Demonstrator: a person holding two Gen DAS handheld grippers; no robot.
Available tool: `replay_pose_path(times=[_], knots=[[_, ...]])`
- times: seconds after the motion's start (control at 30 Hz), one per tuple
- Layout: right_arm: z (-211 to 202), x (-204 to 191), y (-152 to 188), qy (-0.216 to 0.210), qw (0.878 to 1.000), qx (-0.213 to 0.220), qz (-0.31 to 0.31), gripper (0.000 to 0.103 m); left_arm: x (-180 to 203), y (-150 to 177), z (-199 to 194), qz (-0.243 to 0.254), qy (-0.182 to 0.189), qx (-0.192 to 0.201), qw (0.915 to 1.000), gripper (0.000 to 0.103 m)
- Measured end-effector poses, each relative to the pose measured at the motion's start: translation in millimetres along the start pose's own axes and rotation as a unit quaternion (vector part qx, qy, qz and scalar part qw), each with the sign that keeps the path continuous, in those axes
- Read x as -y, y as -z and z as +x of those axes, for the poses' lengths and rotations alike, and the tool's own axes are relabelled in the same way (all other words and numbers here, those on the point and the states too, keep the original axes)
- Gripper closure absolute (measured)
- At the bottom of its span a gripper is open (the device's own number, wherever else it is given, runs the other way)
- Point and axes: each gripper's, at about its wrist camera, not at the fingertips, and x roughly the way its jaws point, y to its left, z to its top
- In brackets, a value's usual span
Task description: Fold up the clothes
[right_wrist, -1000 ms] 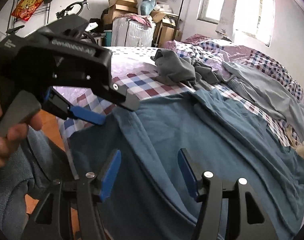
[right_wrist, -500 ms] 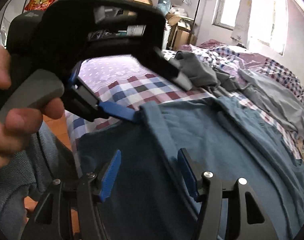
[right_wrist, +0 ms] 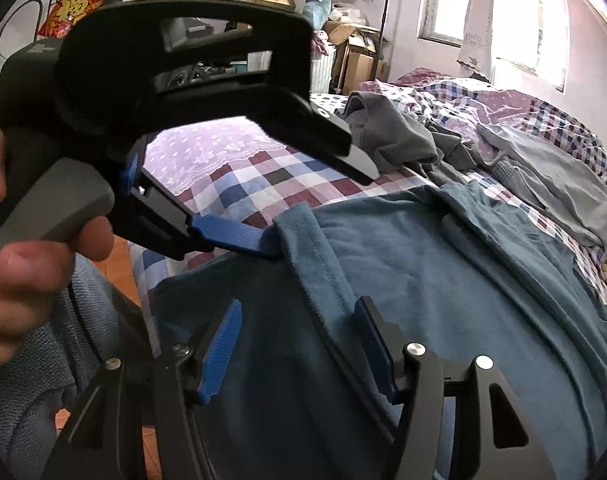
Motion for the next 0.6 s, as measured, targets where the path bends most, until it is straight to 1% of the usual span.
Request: replay_pose_path(times=[0.1, 0.2, 0.3, 0.4, 0.5, 0.53, 0.57, 0.6], knots=[[2, 1, -1, 0.009, 1.000, 0.000, -0.006, 0.042, -1, 0, -1, -0.004, 0.012, 0.000, 0.9999, 0.025], [3, 2, -3, 0.019, 1.000, 0.001, -0.009, 0.043, 0, -1, -5, -0.008, 0.033, 0.004, 0.9994, 0.025], [6, 4, -5, 0.030, 0.999, 0.003, -0.014, 0.046, -1, -1, -8, -0.011, 0.050, 0.007, 0.9987, 0.025], [8, 4, -8, 0.035, 0.999, 0.008, -0.018, 0.052, 0, -1, -8, -0.014, 0.057, 0.007, 0.9983, 0.025], [14, 2, -10, 0.041, 0.999, 0.008, -0.029, 0.059, -1, -2, -7, -0.017, 0.056, 0.003, 0.9983, 0.025], [15, 2, -10, 0.042, 0.999, 0.008, -0.032, 0.064, -1, -2, -6, -0.017, 0.055, 0.001, 0.9983, 0.025], [17, 1, -10, 0.040, 0.999, 0.005, -0.034, 0.070, -1, -2, -5, -0.018, 0.054, -0.001, 0.9984, 0.025], [19, 1, -10, 0.038, 0.999, 0.004, -0.035, 0.072, -2, -2, -5, -0.020, 0.052, -0.001, 0.9985, 0.025]])
